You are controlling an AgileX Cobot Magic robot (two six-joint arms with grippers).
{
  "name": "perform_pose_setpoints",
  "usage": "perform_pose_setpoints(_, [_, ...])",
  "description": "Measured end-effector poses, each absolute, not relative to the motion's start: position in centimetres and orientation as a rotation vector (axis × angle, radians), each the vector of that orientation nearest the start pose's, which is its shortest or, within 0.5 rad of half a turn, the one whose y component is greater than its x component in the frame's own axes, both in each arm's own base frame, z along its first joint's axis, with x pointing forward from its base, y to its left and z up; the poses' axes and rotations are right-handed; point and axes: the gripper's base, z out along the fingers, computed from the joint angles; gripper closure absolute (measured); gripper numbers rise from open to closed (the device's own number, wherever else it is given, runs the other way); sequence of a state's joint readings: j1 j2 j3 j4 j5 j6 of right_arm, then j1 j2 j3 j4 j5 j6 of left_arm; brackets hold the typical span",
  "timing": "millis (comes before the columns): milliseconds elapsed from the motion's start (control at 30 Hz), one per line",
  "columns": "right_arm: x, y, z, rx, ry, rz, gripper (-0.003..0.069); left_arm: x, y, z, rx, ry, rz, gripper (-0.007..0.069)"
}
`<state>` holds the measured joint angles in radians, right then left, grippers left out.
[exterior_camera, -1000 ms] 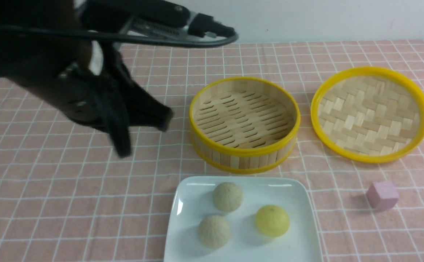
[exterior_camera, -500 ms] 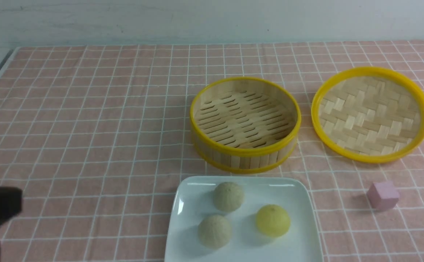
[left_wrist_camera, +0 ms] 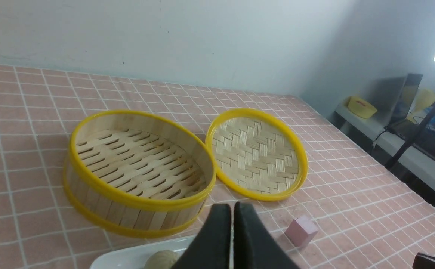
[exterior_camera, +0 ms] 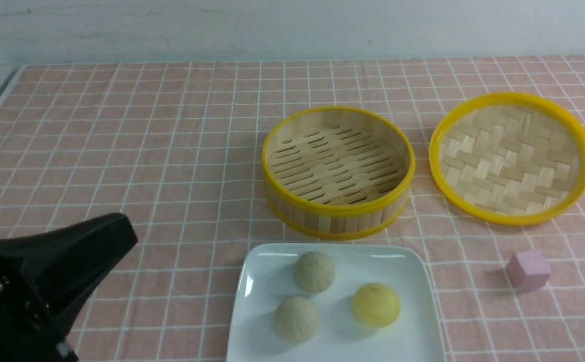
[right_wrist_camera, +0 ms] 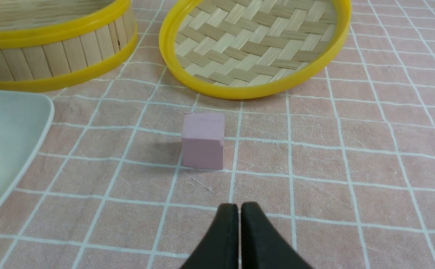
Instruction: Put the steamed buns into the plate on the pink tablecloth.
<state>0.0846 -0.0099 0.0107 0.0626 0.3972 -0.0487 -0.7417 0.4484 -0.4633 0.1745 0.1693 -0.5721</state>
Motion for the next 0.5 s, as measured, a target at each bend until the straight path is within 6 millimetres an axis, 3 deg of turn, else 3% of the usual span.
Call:
perform_pose_setpoints(267, [5.1,0.7,17.5,-0.088,1.880,0.087,0.0610,7.6,-6.6,31.6,0.277,1.716,-0.820,0.0576])
perform_pose_setpoints(400, [5.1,0.7,17.5,-0.088,1.880,0.087,0.0606,7.6,-6.5,29.9,0.302,1.752,-0.780,0.0573])
perform_pose_setpoints(500, [5.1,0.7,17.5,-0.088,1.880,0.087,0.0602,7.8,-5.2,27.1,0.161,1.798,-0.725,0.0570])
